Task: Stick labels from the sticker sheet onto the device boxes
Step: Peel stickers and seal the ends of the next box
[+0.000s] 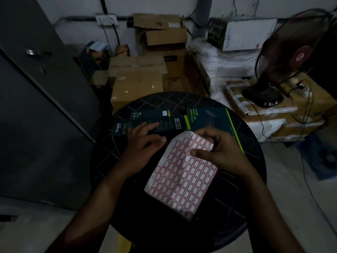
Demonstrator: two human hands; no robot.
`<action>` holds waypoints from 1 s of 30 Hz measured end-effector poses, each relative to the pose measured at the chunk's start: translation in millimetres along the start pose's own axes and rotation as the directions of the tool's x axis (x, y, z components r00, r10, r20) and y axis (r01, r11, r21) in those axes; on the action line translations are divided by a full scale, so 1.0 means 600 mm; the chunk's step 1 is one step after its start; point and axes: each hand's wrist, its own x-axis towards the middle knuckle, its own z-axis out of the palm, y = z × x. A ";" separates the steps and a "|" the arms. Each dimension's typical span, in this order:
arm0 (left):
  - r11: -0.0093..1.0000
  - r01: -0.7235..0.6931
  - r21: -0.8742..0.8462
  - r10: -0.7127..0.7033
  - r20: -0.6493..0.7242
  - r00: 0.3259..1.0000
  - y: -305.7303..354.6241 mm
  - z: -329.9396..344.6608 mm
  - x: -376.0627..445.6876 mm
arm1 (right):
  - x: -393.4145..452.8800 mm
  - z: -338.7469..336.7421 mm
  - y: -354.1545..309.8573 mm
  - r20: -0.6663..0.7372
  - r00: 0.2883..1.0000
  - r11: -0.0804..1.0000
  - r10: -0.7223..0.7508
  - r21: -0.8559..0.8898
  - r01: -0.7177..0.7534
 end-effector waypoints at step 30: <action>0.988 -0.144 0.059 0.142 0.035 0.989 -0.032 -0.013 -0.024 | -0.005 0.143 -0.052 -0.214 0.900 0.652 -0.381 -0.752 0.097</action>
